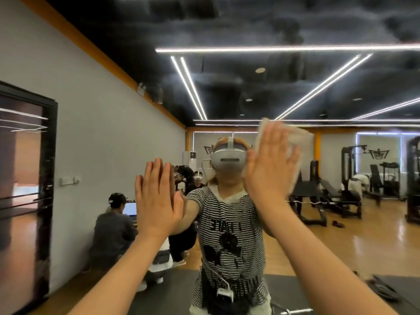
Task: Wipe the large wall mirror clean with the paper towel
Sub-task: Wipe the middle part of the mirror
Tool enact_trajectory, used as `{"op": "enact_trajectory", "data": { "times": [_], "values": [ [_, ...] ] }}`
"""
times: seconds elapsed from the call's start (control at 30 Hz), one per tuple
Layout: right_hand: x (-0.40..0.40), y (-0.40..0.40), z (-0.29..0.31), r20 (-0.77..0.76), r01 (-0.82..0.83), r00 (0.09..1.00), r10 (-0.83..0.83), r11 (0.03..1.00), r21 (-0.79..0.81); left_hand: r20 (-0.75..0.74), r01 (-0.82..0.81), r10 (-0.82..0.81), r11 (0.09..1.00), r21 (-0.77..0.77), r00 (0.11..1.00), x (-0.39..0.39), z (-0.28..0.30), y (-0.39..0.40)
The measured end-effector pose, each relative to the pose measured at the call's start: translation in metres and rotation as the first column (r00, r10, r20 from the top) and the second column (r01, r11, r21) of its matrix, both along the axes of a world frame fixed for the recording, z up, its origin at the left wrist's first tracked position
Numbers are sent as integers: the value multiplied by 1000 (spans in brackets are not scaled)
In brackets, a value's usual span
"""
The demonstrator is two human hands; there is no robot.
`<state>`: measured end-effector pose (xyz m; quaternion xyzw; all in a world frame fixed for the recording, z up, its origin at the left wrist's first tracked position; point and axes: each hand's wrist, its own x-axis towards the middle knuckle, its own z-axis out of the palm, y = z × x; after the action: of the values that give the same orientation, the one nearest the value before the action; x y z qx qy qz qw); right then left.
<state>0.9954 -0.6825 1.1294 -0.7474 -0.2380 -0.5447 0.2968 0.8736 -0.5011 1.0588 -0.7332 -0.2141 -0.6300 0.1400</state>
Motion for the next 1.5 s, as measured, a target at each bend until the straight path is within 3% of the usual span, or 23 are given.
{"op": "enact_trajectory", "data": {
  "times": [0.13,0.3,0.53,0.77,1.0,1.13,1.27,1.33,1.5],
  "values": [
    [-12,20,-3,72,-68,995,76,992,-104,0,33,-33,999,-2,999,-2,0,1],
    [23,-14,-5,231,13,972,36,978,-207,7,68,-68,998,-6,998,-3,-1,2],
    [61,-80,-8,55,22,998,-20,999,-41,16,69,-69,998,1,997,-2,-1,1],
    [26,-29,-2,-113,-12,993,41,970,243,14,35,-35,999,8,999,0,-1,2],
    [-33,50,-5,65,-88,994,88,996,8,20,45,-45,999,9,999,-1,-2,1],
    [-26,49,-7,93,-96,990,102,993,-66,12,55,-56,998,15,998,-3,-2,4],
    [-1,26,-6,252,-30,964,83,978,-208,0,65,-65,998,7,998,-3,-1,5],
    [14,8,-5,269,-18,960,77,977,-214,-1,71,-71,997,7,997,-3,-2,6],
    [35,-38,-5,135,-10,991,18,998,-61,6,61,-61,998,18,998,-3,-3,6]
  ]
}}
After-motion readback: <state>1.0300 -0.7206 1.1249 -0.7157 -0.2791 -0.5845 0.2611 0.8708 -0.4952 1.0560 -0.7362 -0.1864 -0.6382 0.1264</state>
